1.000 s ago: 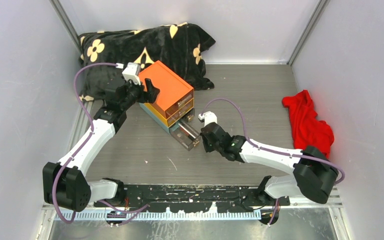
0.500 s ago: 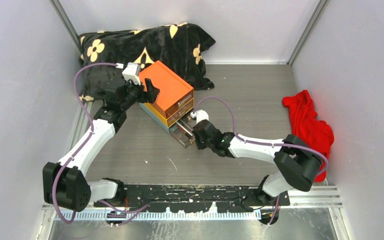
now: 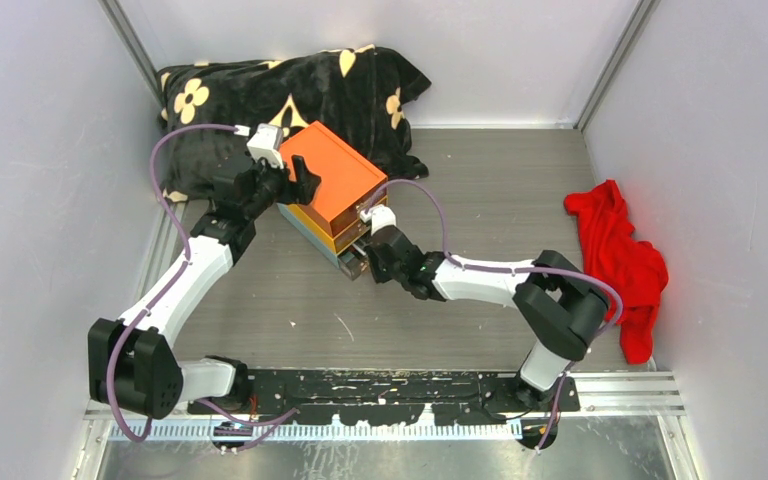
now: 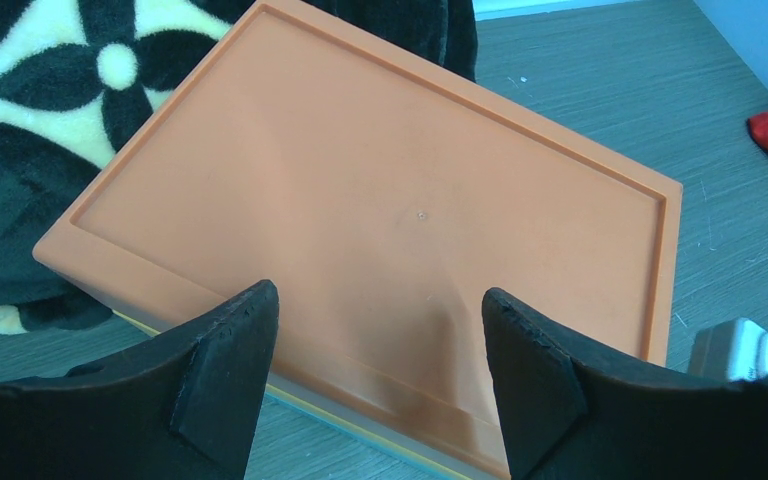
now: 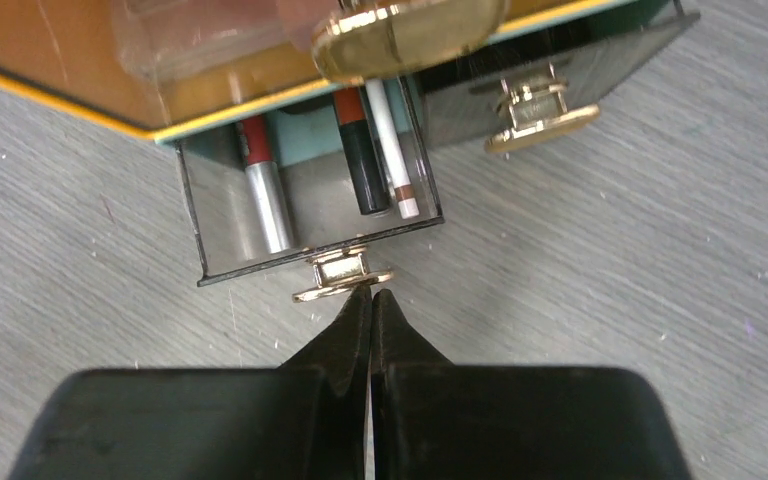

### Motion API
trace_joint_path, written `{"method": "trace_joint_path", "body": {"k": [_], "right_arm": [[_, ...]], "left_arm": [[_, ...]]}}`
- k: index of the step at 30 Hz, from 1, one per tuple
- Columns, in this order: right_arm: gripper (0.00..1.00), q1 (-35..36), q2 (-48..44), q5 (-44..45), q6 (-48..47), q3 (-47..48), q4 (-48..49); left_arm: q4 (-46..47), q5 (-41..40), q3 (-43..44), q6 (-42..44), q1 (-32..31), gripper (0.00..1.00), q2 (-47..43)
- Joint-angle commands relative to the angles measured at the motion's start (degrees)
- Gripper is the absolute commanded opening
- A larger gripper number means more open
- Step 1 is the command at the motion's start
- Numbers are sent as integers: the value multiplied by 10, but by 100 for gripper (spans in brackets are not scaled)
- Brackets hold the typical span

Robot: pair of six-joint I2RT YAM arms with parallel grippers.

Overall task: Organize the makeup
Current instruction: Close the drawer in the storage box.

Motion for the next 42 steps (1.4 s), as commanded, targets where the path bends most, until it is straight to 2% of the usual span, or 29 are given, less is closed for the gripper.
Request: {"method": "trace_joint_path", "body": {"k": [1, 13, 14, 16, 17, 22, 27, 32, 35, 42], "right_arm": [[1, 1, 22, 20, -24, 42, 57], [1, -2, 92, 26, -42, 93, 106], [1, -2, 94, 28, -42, 94, 111], [1, -2, 92, 39, -42, 94, 119], [2, -2, 89, 46, -41, 91, 124], [5, -2, 49, 58, -41, 42, 170], [6, -2, -24, 49, -35, -53, 226], [7, 6, -83, -6, -34, -138, 277], [7, 7, -77, -36, -36, -162, 307], [7, 7, -13, -75, -28, -148, 386]], "left_arm": [[-83, -20, -6, 4, 0, 76, 13], [-80, -29, -9, 1, 1, 77, 10], [-80, -31, -9, -1, 0, 80, 10], [-80, -31, -9, -2, 1, 98, 9], [-80, -31, -9, -3, 1, 100, 9], [-68, -34, -21, -8, 1, 100, 5], [-74, -36, -13, -5, 1, 100, 5], [-73, -47, -18, -2, 0, 100, 5], [-74, -48, -17, -2, 1, 100, 5], [-75, -54, -19, 2, 1, 100, 5]]}}
